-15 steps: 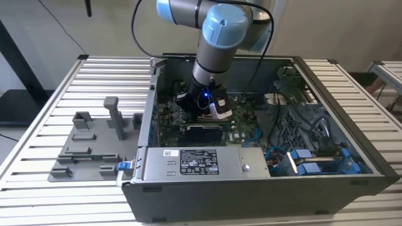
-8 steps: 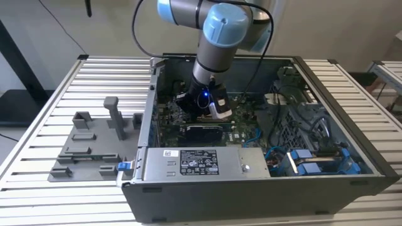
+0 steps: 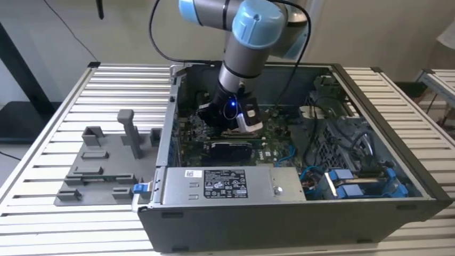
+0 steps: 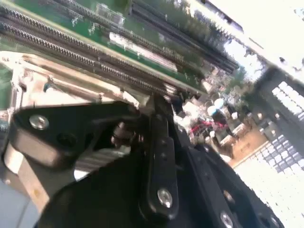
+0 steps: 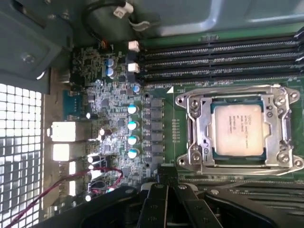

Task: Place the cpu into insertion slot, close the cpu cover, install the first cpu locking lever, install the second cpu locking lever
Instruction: 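Install the second cpu locking lever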

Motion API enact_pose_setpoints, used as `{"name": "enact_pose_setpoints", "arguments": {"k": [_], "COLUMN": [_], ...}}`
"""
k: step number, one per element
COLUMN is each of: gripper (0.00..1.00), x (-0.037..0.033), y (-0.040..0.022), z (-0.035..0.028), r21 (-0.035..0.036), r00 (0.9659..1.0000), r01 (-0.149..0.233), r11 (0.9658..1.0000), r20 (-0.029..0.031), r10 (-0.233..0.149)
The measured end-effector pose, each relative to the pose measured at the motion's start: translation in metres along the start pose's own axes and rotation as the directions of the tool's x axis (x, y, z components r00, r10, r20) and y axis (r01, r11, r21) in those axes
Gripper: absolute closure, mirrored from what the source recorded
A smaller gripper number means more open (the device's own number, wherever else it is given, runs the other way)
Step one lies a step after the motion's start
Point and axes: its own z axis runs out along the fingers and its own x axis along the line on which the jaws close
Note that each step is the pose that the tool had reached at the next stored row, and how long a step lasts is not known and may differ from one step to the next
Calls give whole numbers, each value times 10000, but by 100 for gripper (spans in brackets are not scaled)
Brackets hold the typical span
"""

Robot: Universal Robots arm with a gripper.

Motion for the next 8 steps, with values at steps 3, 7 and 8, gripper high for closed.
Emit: {"name": "enact_pose_setpoints", "arguments": {"k": [3,7,8], "gripper": [89,89,89], "x": [25,58,67], "y": [17,41,47], "z": [-129,-305,-351], "r21": [-1,0,0], "r00": [10000,10000,10000], "r01": [-1,0,-1], "r11": [10000,10000,10000], "r20": [-4,-4,-3], "r10": [1,0,1]}}
